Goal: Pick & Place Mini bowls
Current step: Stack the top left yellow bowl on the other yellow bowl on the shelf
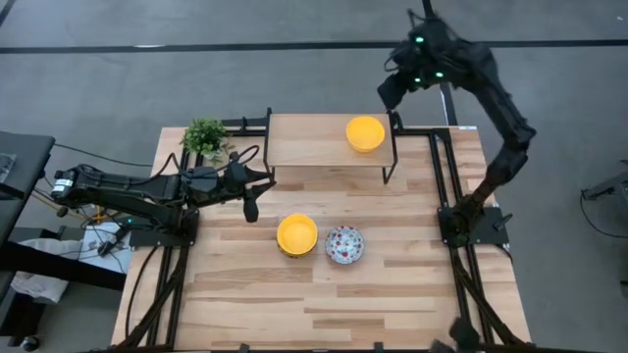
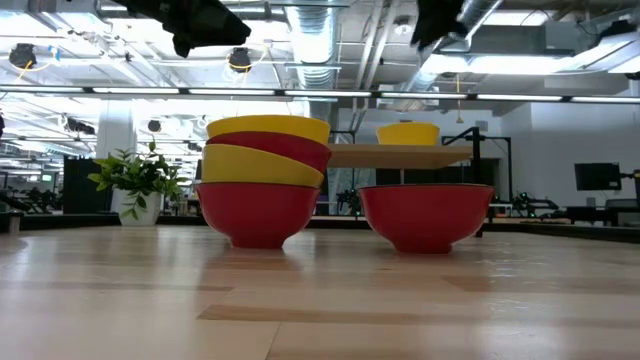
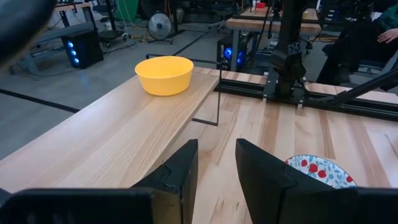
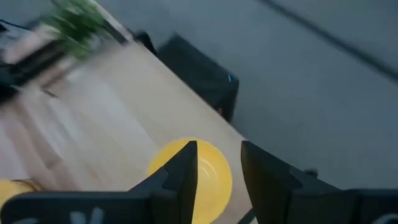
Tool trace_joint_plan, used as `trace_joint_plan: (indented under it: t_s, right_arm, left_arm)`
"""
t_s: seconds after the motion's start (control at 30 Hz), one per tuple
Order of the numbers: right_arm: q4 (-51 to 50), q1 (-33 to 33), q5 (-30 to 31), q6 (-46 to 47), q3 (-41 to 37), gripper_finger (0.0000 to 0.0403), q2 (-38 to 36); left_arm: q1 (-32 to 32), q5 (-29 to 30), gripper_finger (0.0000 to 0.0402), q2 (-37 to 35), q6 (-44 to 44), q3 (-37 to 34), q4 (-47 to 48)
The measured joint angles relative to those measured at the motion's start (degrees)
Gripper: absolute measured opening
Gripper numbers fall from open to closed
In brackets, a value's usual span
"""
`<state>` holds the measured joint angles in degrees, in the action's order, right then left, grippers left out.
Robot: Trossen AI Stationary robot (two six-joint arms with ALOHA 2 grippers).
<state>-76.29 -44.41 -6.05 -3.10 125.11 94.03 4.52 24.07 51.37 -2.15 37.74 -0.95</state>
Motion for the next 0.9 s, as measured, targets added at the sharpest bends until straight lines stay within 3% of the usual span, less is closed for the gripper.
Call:
trace_joint_plan:
  t_s: [0.23, 0.43, 0.73, 0.9]
  right_arm:
    - [0.0, 8.3, -0.2, -3.8, 2.0, 0.0113, -7.6]
    - [0.0, 19.2, -5.6, -6.1, 2.0, 0.0113, -10.7]
    - [0.0, 38.0, -7.6, -6.9, 1.9, 0.0113, -8.5]
    - [0.0, 44.4, -5.7, -5.7, 1.9, 0.0113, -4.5]
  left_arm:
    - [0.0, -0.5, 0.0108, 0.0, 0.0, 0.0, 0.0]
    - [0.0, -0.5, 0.0108, 0.0, 0.0, 0.0, 0.0]
    - [0.0, -0.5, 0.0108, 0.0, 0.0, 0.0, 0.0]
    - [0.0, -0.5, 0.0108, 0.0, 0.0, 0.0, 0.0]
